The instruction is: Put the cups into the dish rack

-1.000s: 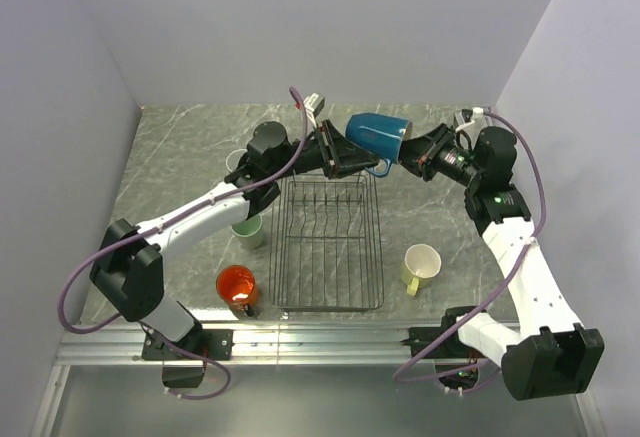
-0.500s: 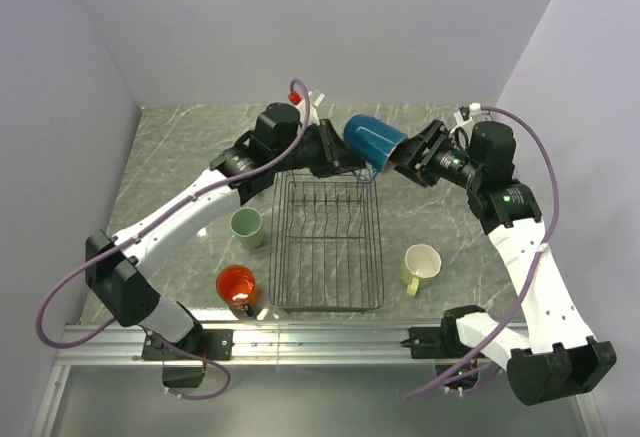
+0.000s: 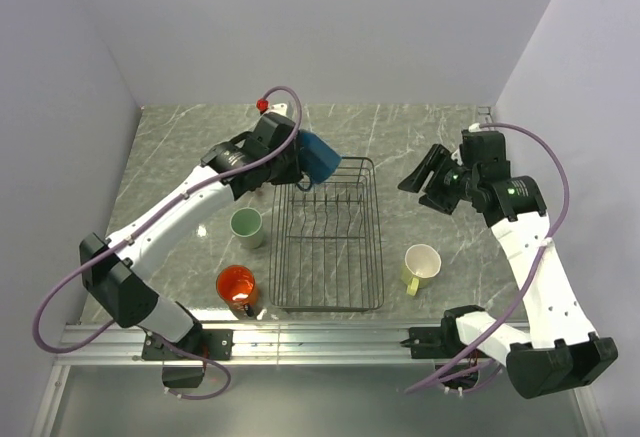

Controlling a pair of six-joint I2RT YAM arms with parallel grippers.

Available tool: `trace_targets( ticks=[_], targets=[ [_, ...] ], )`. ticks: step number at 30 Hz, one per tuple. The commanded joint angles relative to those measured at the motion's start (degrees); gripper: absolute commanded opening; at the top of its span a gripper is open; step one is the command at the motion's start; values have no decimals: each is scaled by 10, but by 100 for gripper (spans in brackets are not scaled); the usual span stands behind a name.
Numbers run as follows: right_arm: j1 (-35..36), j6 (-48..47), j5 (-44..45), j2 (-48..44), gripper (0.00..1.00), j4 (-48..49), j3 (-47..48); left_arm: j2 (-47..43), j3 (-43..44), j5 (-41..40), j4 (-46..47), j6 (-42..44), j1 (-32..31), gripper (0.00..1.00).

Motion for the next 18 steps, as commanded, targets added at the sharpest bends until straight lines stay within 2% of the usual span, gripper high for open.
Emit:
trace_targets(
  ticks=[1, 6, 8, 18],
  targets=[
    [0, -38, 25, -28, 68, -23, -6, 9, 50, -119, -1, 39, -2, 0],
    [0, -54, 34, -60, 68, -31, -40, 45, 52, -189, -34, 44, -10, 0],
    [-1, -55, 34, -67, 68, -32, -51, 76, 63, -232, -55, 24, -21, 0],
    [0, -69, 34, -82, 67, -45, -69, 219, 151, -326, -145, -56, -56, 0]
  ],
)
